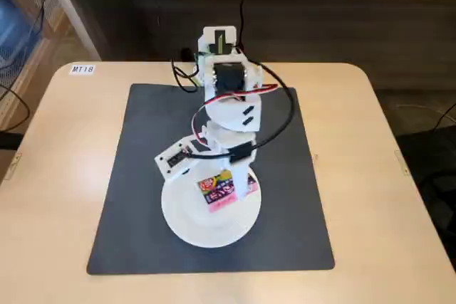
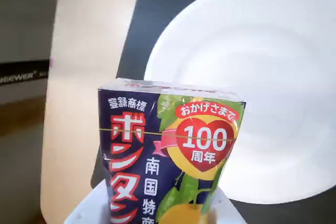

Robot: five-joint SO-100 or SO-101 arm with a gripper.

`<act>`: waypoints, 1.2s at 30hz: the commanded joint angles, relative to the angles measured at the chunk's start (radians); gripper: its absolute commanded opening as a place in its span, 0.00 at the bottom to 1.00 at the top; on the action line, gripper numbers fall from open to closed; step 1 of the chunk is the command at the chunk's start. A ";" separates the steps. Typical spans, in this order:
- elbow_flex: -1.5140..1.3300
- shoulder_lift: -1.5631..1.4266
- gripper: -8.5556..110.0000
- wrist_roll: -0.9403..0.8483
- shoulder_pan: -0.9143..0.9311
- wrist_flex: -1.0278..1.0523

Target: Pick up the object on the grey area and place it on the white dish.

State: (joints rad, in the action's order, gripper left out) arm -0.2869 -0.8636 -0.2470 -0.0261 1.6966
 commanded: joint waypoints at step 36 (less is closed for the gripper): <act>-0.331 -0.020 0.40 0.160 0.012 0.002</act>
State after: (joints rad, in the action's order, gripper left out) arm -0.6243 -0.8038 -0.0844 -0.0015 1.6935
